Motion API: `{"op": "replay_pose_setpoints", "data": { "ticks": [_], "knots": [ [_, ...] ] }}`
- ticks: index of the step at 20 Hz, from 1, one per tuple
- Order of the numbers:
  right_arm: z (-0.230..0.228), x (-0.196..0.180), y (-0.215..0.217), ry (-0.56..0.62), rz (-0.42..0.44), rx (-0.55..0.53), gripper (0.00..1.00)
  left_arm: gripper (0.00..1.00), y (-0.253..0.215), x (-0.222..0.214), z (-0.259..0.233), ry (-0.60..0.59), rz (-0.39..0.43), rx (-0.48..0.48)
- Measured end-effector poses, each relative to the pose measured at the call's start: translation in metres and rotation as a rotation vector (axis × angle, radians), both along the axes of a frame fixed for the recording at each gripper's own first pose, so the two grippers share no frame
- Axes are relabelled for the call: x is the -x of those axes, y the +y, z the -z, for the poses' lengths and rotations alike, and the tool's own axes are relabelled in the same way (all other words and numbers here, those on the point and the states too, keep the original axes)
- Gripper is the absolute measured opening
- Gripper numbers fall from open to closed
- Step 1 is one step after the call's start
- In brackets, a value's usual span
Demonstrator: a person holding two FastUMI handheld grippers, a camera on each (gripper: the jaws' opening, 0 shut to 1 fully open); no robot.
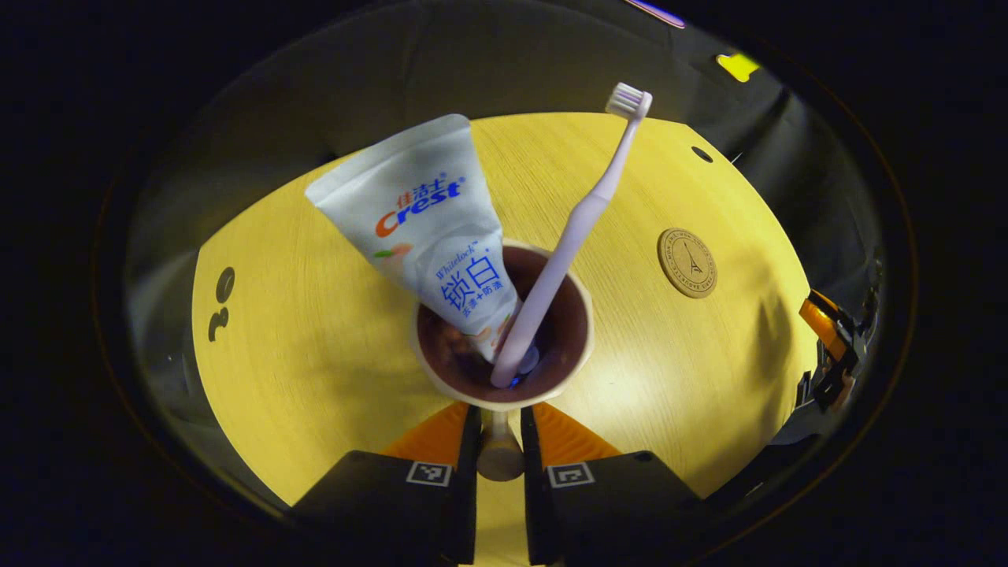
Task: Put the toothbrush and toothpaste on the desktop into the cup, then pick up the cup and place it on the coaster on the desktop.
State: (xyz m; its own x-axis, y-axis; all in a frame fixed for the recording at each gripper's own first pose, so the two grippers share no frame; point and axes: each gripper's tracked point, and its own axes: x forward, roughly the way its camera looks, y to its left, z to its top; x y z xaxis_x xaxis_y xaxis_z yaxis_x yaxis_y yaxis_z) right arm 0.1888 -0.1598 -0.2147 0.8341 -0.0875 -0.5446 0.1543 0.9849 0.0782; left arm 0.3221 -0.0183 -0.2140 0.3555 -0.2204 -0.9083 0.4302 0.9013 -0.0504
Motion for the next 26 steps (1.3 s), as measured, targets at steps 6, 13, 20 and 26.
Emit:
{"op": "replay_pose_setpoints", "data": {
  "ticks": [6, 13, 20, 26],
  "knots": [
    [0.004, 0.003, -0.007, 0.011, 0.011, 0.007, 0.98, 0.21, -0.007, 0.001, -0.009, -0.034, -0.014, 0.020],
    [0.000, 0.007, -0.011, 0.003, 0.001, 0.006, 0.98, 0.19, -0.011, -0.002, -0.020, -0.086, 0.018, 0.035],
    [-0.009, 0.018, -0.029, -0.016, 0.022, 0.016, 0.98, 0.20, -0.018, -0.014, -0.027, -0.106, 0.117, 0.057],
    [-0.011, 0.042, -0.062, -0.022, 0.084, 0.011, 0.99, 0.20, -0.025, -0.013, -0.030, -0.106, 0.197, 0.071]
  ]
}}
